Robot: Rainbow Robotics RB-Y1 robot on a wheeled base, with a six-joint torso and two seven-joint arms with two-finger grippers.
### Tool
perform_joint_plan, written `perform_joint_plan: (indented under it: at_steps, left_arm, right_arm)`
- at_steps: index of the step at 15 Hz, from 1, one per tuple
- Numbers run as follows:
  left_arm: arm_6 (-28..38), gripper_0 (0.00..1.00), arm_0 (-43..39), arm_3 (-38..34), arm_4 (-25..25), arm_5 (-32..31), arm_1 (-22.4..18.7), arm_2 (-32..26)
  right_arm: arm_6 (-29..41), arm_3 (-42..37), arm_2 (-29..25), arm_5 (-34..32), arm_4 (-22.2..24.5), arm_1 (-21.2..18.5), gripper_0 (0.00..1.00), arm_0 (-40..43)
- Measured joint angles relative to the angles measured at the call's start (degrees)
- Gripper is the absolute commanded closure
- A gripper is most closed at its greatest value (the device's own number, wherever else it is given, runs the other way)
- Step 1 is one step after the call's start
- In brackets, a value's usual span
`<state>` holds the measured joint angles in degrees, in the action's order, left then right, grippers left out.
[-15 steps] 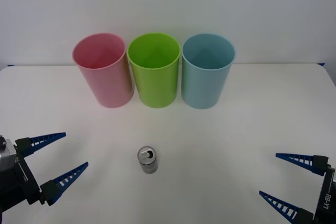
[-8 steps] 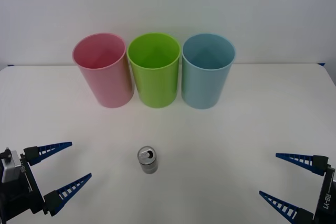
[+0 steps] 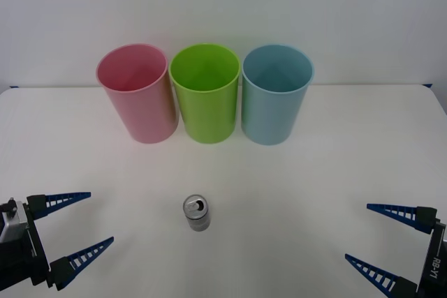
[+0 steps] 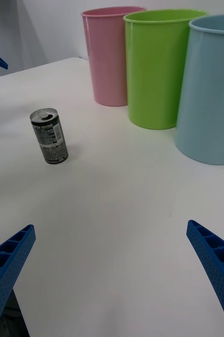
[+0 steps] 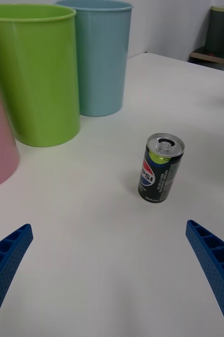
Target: Put cans in the blue bin and PET bottles in the pink bin and trash in the green bin.
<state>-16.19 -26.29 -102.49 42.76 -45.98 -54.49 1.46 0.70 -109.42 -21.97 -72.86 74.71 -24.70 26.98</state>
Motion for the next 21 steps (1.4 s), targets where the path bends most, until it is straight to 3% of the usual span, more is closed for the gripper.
perform_joint_plan:
  at_steps: [3, 7, 14, 21]
  left_arm:
    - [-0.85, 0.00, 0.62, 0.02, 0.92, 2.82, -0.27, 2.81]
    - [-1.01, 0.00, 7.60, 1.44, 1.25, 5.05, -0.24, 11.48]
    - [-0.76, 0.00, 20.66, 10.01, -6.56, 6.62, -0.13, 27.04]
    - [-1.60, 0.00, 22.88, 10.12, -7.33, 7.73, 2.66, 28.96]
  right_arm:
    - [0.00, 0.00, 0.00, 0.00, 0.00, 0.00, 0.00, 0.00]
    - [0.00, 0.00, 0.00, 0.00, 0.00, 0.00, 0.00, 0.00]
    - [0.00, 0.00, 0.00, 0.00, 0.00, 0.00, 0.00, 0.00]
    - [0.00, 0.00, 0.00, 0.00, 0.00, 0.00, 0.00, 0.00]
